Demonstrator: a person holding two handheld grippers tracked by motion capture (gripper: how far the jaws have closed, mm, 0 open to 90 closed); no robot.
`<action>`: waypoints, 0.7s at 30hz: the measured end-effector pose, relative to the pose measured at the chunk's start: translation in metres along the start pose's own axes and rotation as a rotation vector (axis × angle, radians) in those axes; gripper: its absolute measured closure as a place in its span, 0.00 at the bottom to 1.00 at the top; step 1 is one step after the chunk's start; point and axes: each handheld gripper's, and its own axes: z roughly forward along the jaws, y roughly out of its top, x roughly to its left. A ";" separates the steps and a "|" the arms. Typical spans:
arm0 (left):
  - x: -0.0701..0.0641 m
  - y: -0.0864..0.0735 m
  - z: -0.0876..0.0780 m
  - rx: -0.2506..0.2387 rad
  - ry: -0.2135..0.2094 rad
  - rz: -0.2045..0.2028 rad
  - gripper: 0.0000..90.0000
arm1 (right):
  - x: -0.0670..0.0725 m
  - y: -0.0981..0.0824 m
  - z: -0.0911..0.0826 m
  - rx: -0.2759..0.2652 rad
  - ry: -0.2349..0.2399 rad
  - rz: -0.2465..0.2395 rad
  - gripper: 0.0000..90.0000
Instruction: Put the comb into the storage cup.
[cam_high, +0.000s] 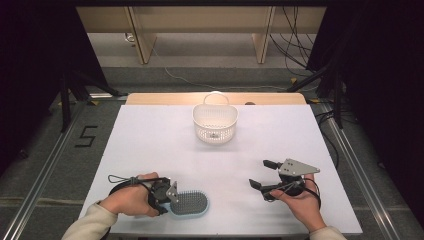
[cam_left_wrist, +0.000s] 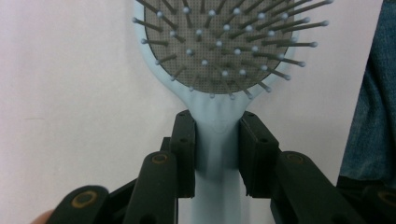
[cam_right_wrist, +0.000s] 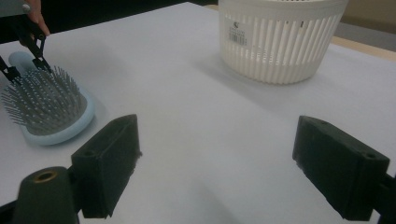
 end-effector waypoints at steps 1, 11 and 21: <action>-0.001 0.000 0.000 -0.002 -0.001 0.001 0.77 | 0.000 0.000 0.000 0.000 0.000 -0.001 0.18; 0.000 0.000 -0.001 -0.046 0.003 -0.015 0.77 | 0.000 0.000 0.000 -0.001 0.000 0.000 0.18; 0.003 -0.004 -0.008 -0.139 0.042 -0.049 0.77 | 0.000 0.000 0.000 -0.001 0.000 -0.001 0.18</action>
